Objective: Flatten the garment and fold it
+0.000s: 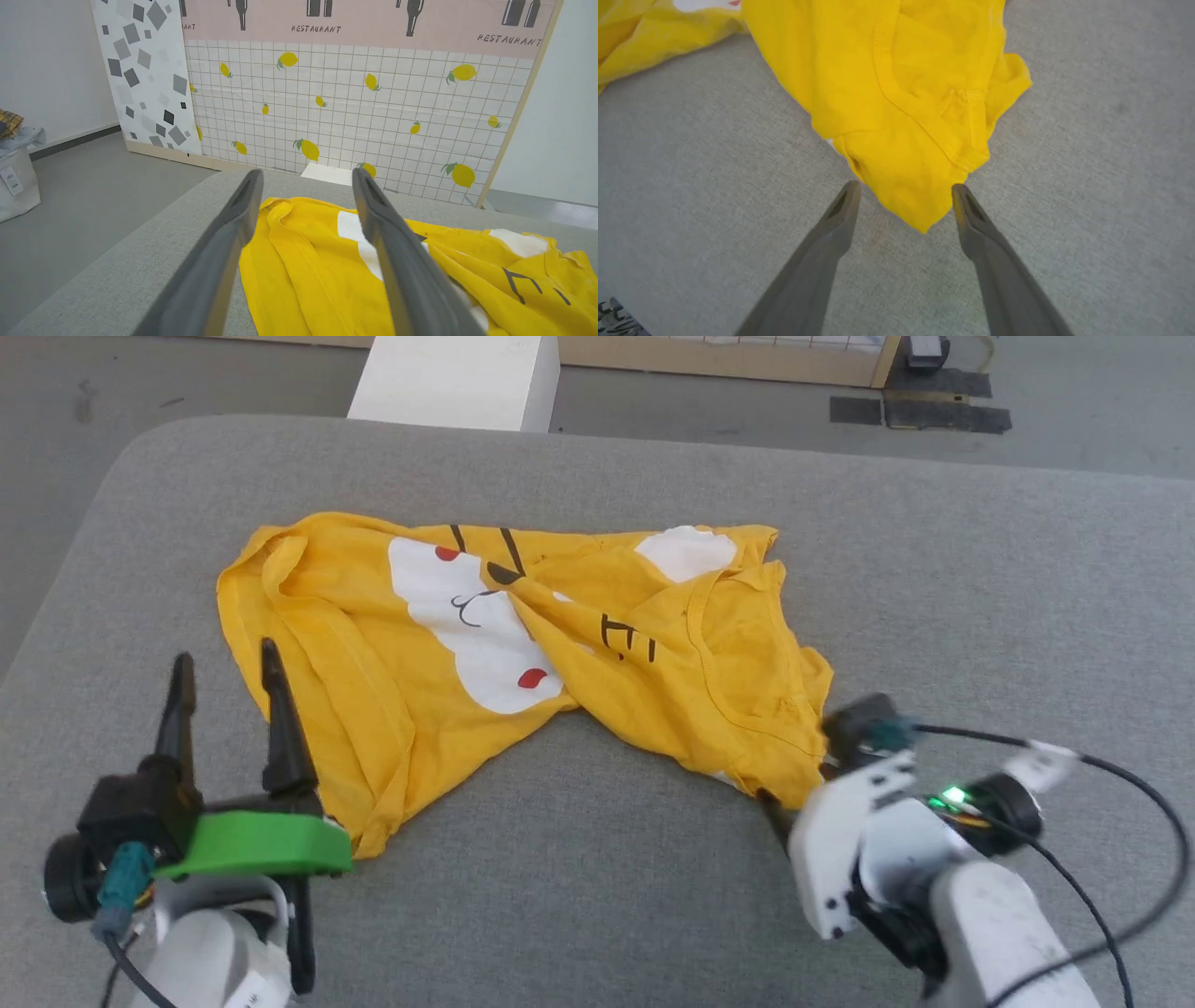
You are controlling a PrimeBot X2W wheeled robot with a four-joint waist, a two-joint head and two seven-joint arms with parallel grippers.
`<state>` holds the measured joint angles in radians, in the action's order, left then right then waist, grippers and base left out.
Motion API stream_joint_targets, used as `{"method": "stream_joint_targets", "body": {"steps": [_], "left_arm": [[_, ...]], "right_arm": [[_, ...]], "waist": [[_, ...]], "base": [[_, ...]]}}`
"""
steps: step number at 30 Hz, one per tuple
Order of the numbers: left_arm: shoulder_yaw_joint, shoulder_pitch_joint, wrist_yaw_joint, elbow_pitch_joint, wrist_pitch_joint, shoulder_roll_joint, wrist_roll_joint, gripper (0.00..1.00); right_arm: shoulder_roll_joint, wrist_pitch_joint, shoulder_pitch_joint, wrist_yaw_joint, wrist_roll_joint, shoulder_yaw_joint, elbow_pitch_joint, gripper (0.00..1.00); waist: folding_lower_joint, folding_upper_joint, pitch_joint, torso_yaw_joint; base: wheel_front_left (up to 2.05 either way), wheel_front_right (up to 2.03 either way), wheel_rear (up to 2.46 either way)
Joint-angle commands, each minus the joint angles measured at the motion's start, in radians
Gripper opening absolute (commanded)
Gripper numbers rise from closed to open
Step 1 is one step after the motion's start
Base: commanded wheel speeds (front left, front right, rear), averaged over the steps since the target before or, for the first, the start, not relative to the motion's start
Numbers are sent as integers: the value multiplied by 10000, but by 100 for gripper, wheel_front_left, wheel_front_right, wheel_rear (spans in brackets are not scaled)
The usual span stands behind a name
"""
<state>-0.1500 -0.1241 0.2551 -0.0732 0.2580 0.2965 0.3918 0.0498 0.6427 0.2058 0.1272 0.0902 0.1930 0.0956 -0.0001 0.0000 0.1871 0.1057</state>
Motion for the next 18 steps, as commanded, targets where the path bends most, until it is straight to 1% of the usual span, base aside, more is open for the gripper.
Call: {"method": "stream_joint_targets", "body": {"steps": [1, 6, 12, 13, 14, 15, 18], "left_arm": [[96, 115, -135, -89, 35, -163, -219, 100], [377, 124, -608, -80, 36, -780, -554, 100], [685, 61, -1100, 114, 37, -1263, -869, 100], [714, 58, -1182, 158, 37, -1322, -895, 100], [746, 67, -1266, 212, 37, -1386, -935, 100], [782, 72, -1312, 223, 37, -1432, -986, 100], [885, 146, -1492, 334, 37, -1563, -1096, 100]], "right_arm": [[19, 158, 413, 35, -252, 176, 231, 100], [23, 497, 1305, 35, -697, 749, 1482, 100], [156, 843, 1878, 35, -709, 1596, 2781, 100], [162, 893, 1908, 35, -631, 1639, 2908, 64], [177, 878, 1943, 35, -515, 1681, 2983, 11], [215, 823, 1966, 35, -393, 1745, 2987, 0], [663, 615, 1898, 35, 233, 1952, 2661, 0]], "waist": [[1, 0, 77, 86], [1, 0, 289, 314], [1, 0, 370, 446], [1, 0, 351, 456], [1, 0, 315, 463], [1, 0, 282, 461], [1, 0, 103, 444]], "base": [[0, 0, 0], [0, 0, 0], [0, 0, 0], [0, 0, 0], [0, 0, 0], [0, 0, 0], [0, 0, 0]]}}
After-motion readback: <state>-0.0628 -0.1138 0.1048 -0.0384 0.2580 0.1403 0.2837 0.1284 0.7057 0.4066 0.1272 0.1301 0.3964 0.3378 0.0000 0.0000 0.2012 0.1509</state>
